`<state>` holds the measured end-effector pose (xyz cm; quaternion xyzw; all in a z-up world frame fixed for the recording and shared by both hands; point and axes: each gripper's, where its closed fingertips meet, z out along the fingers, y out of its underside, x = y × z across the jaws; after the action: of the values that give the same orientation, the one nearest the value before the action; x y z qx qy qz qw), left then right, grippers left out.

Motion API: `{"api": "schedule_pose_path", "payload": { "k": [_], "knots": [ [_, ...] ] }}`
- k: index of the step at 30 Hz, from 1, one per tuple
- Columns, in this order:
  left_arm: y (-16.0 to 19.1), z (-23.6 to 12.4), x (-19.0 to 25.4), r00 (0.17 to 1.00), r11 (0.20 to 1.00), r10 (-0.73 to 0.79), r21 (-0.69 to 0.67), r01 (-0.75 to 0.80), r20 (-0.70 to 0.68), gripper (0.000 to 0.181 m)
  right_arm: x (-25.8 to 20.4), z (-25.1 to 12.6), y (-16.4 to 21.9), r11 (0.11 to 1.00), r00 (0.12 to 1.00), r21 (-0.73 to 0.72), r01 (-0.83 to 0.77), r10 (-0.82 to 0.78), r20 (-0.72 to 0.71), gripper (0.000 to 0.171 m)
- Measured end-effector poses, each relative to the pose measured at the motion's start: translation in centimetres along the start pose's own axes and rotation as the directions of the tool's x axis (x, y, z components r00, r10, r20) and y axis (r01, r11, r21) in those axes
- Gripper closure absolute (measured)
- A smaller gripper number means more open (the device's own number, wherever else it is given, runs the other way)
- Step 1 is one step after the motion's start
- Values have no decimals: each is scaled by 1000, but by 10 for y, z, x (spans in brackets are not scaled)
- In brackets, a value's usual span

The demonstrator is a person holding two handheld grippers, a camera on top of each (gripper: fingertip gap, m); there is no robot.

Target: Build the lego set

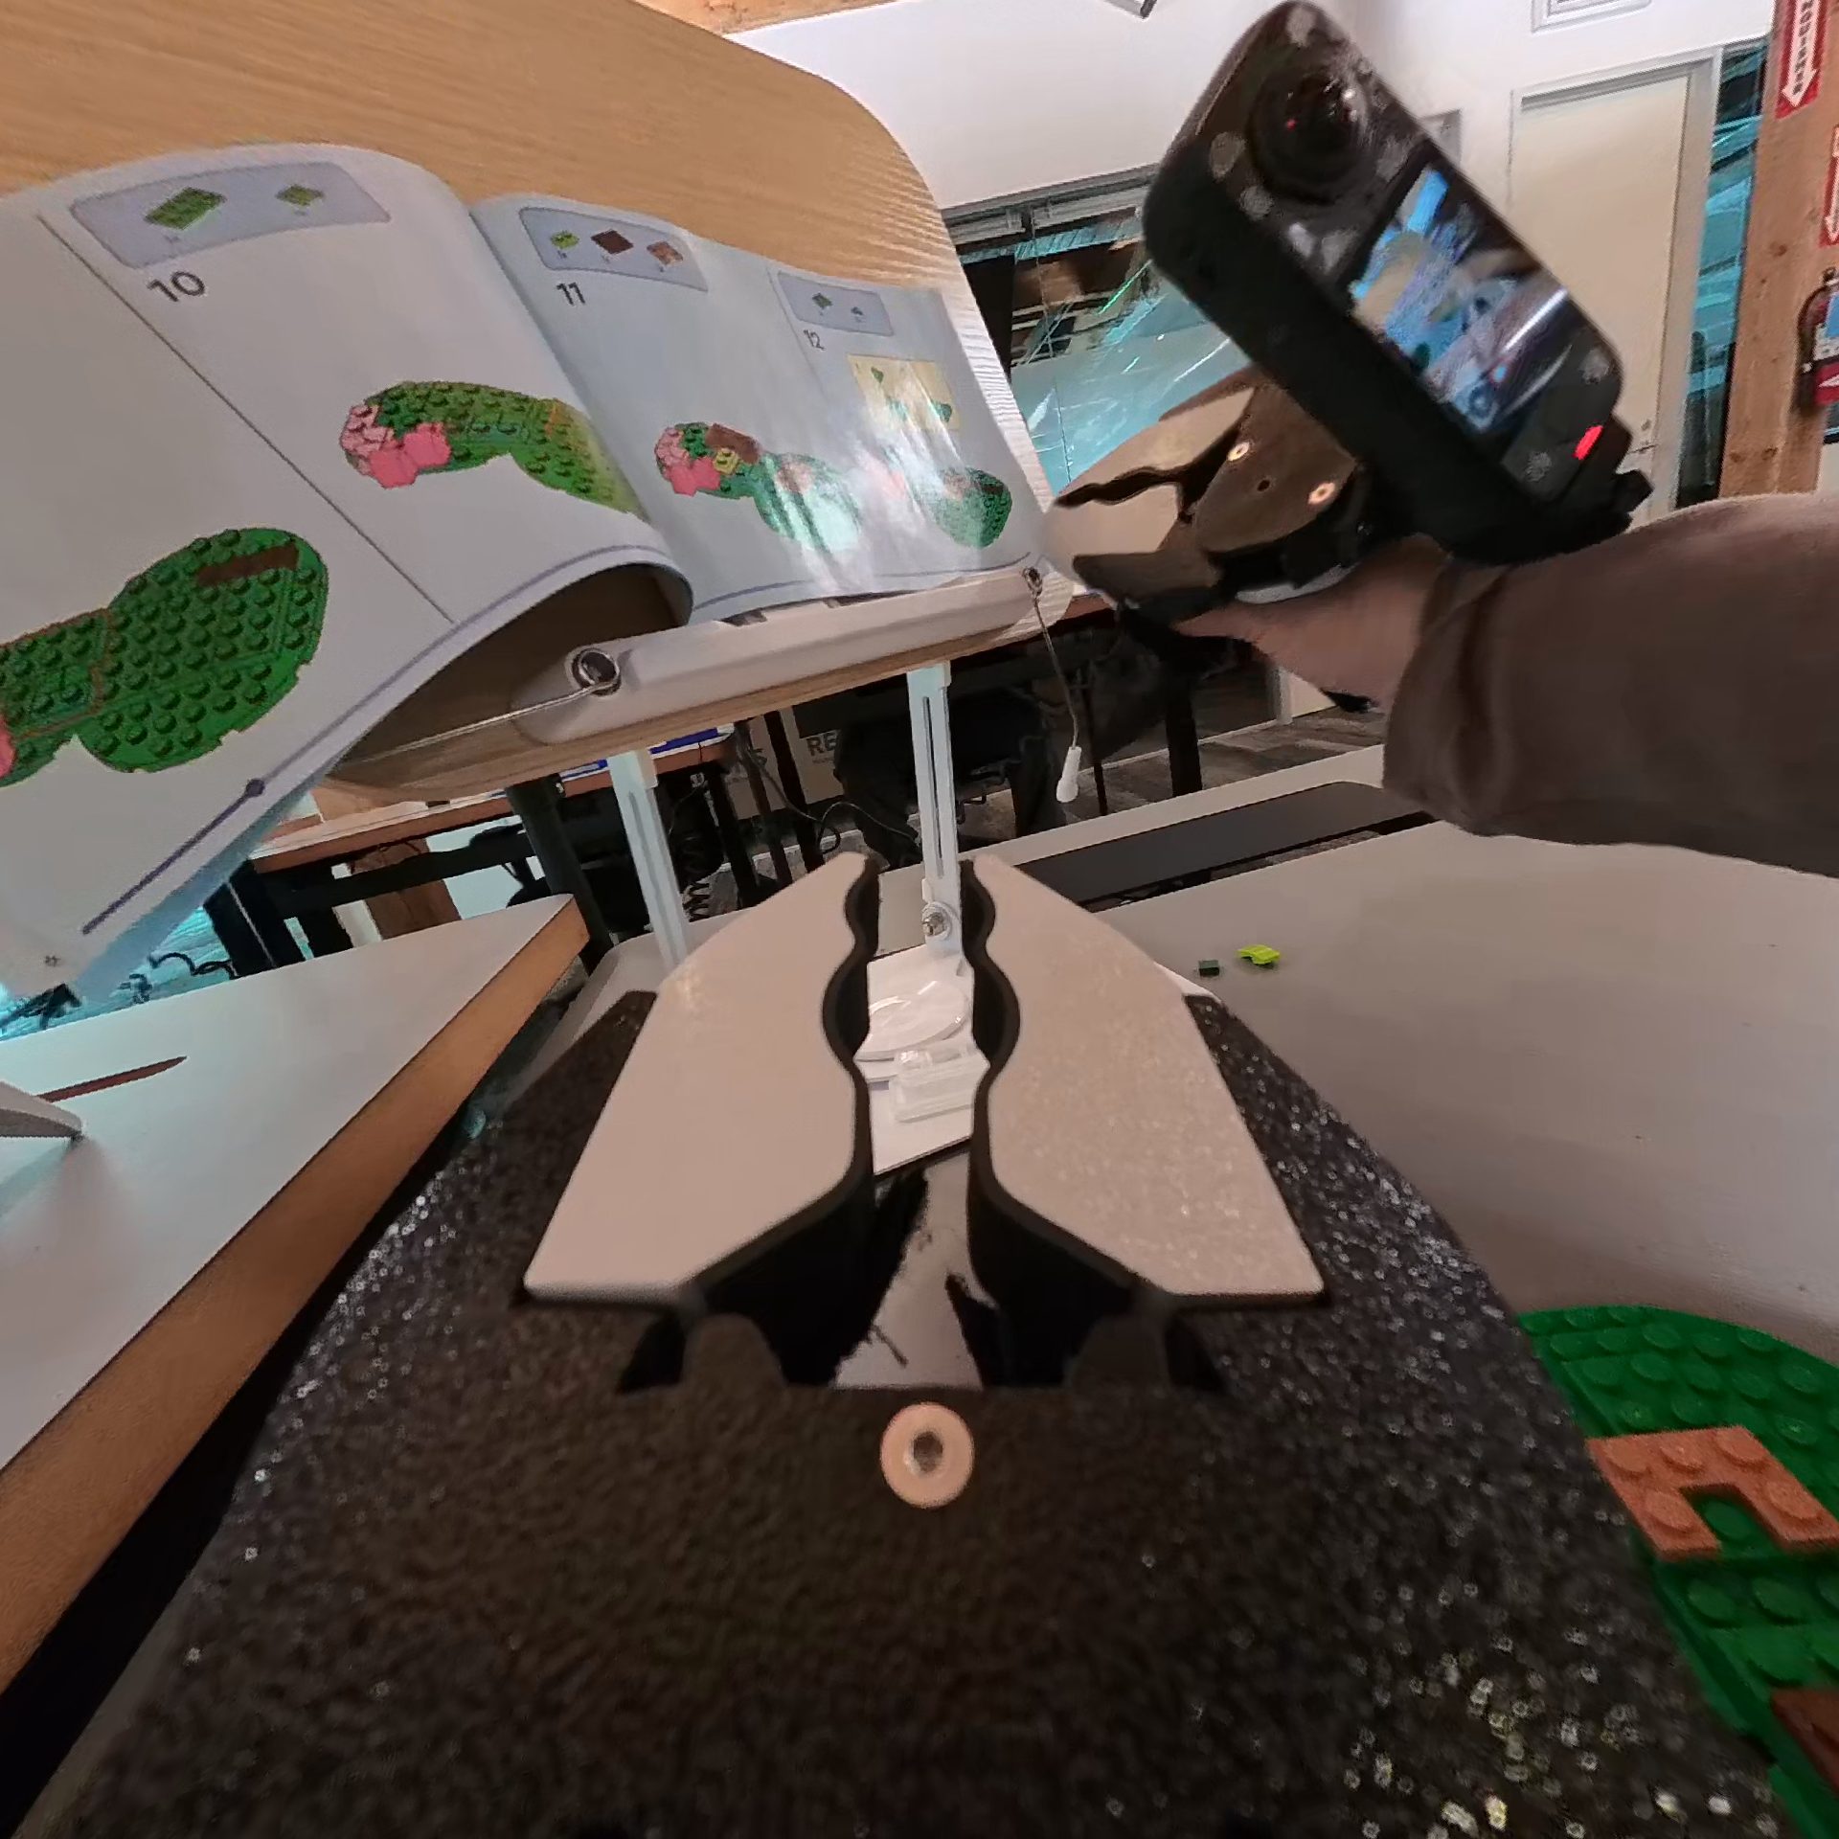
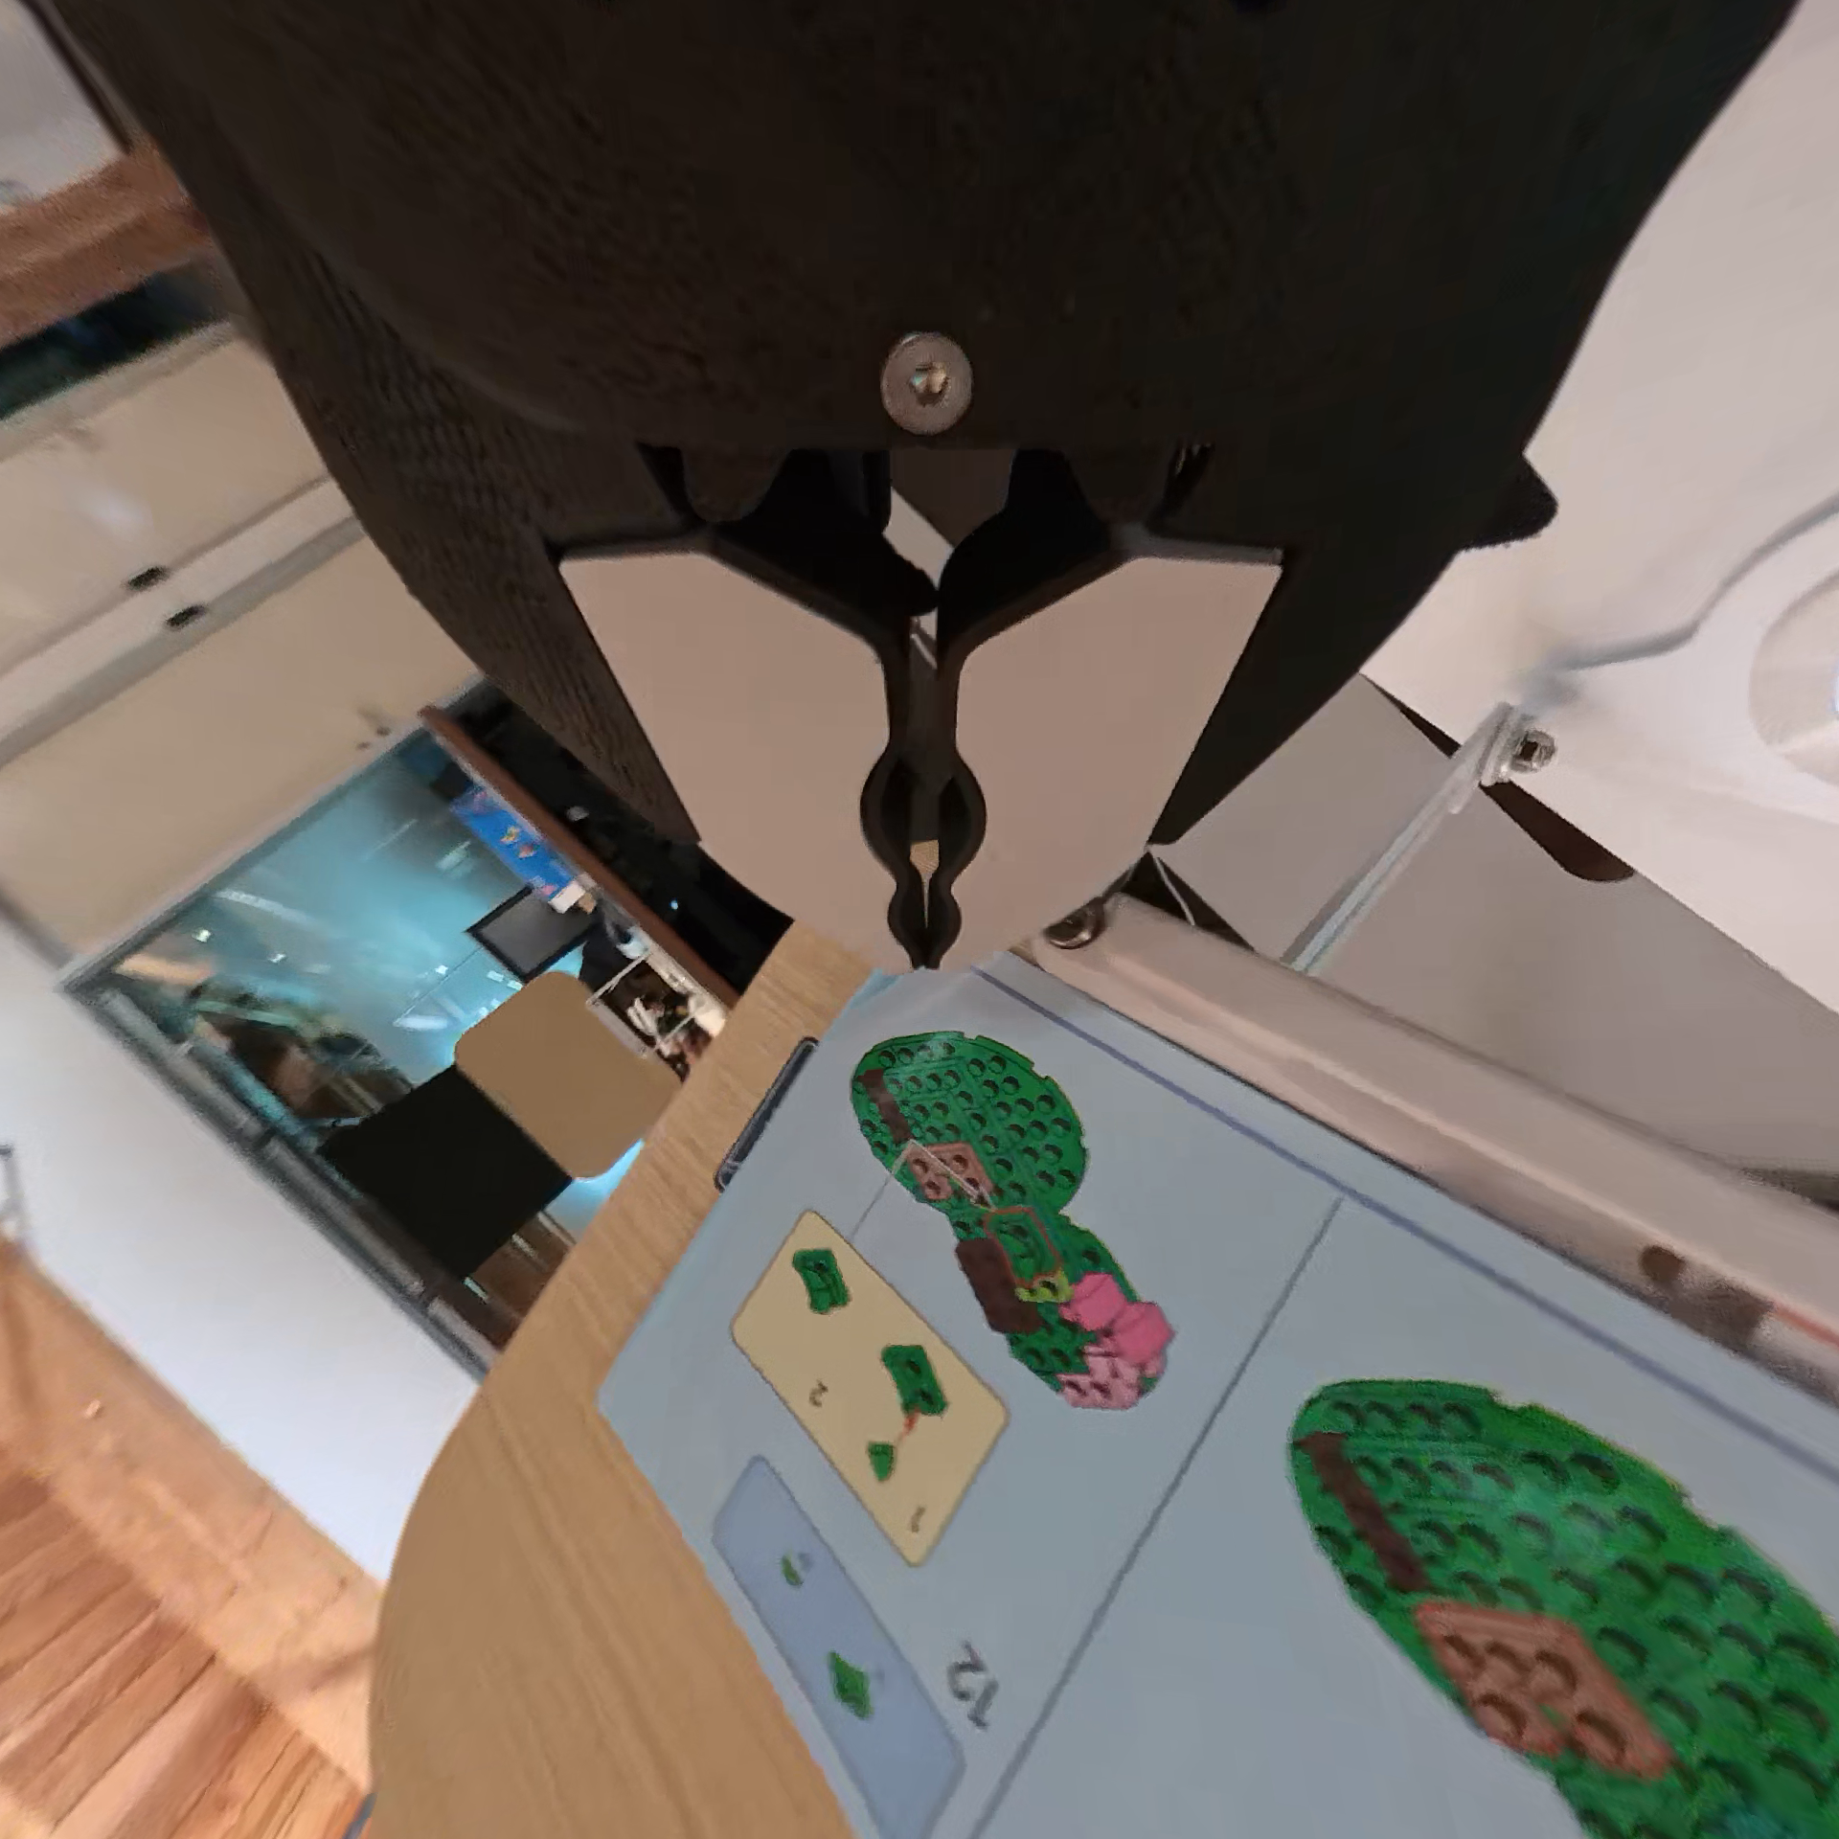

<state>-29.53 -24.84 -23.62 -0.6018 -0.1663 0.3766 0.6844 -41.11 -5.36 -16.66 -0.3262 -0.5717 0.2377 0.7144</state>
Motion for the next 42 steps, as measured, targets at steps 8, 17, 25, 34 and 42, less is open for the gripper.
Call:
{"api": "schedule_pose_path", "payload": {
  "k": [8, 17, 25, 34, 42],
  "knots": [
    [0, 0, 1, 1000, 1000, 7, -1, -7, -4, 166, -9, -9, -12, 995, 998, 69, 67, -67, -5, 171],
    [0, 0, 2, 1000, 1000, 13, -1, -13, -9, 167, -8, -39, -41, 975, 997, 213, 67, -60, -43, 171],
    [0, 0, 2, 1000, 1000, 13, -1, -13, -9, 167, -17, -67, -71, 953, 997, 294, -78, 74, 26, 171],
    [0, 0, 5, 1000, 1000, 24, -1, -24, -16, 168, -65, -114, -158, 850, 987, 522, -62, -26, 160, 171],
    [0, 0, 6, 999, 1000, 27, -1, -27, -21, 168, -118, -140, -202, 765, 943, 644, 3, -217, 254, 171]
  ]
}}
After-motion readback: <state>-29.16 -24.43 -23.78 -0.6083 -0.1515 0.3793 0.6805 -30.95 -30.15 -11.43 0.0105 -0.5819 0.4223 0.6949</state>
